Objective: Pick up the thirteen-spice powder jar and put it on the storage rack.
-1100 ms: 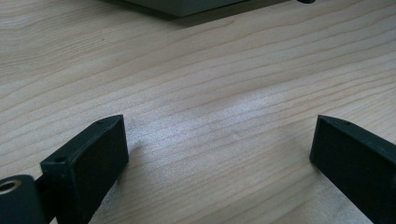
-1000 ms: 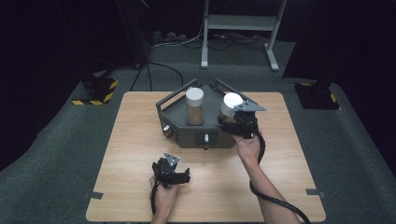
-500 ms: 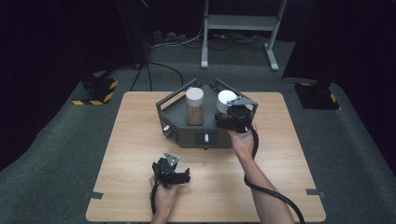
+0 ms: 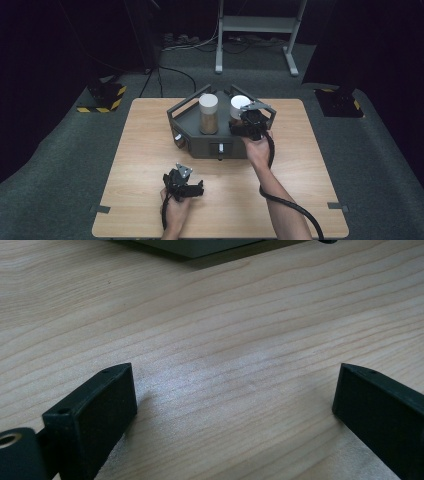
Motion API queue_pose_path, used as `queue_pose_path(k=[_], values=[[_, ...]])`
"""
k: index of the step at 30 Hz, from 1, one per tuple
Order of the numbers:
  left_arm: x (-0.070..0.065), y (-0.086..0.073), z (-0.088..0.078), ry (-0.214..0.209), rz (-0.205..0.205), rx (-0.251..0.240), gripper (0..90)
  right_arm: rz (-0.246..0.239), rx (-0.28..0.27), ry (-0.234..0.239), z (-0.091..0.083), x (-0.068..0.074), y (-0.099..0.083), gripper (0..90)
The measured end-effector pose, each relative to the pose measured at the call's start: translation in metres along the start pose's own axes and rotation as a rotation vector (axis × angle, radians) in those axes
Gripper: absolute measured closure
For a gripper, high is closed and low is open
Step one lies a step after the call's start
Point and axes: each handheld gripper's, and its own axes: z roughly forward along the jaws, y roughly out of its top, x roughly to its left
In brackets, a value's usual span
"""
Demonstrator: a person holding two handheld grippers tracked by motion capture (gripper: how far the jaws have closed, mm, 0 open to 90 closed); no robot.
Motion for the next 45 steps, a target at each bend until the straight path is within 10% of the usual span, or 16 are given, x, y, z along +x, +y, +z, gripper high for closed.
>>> queue_pose_path(k=[12, 21, 45], values=[[0.0, 0.0, 0.0, 0.0, 0.001, 0.0, 3.9, -0.007, 0.0, 0.015, 0.001, -0.005, 0.0, 29.9], [0.001, 0.0, 0.0, -0.003, 0.001, 0.002, 3.8, -0.007, -0.011, 0.061, -0.002, -0.017, -0.01, 8.1], [0.001, 0.001, 0.0, -0.004, 0.003, 0.003, 3.7, -0.02, -0.06, 0.108, -0.022, -0.025, -0.03, 7.4]])
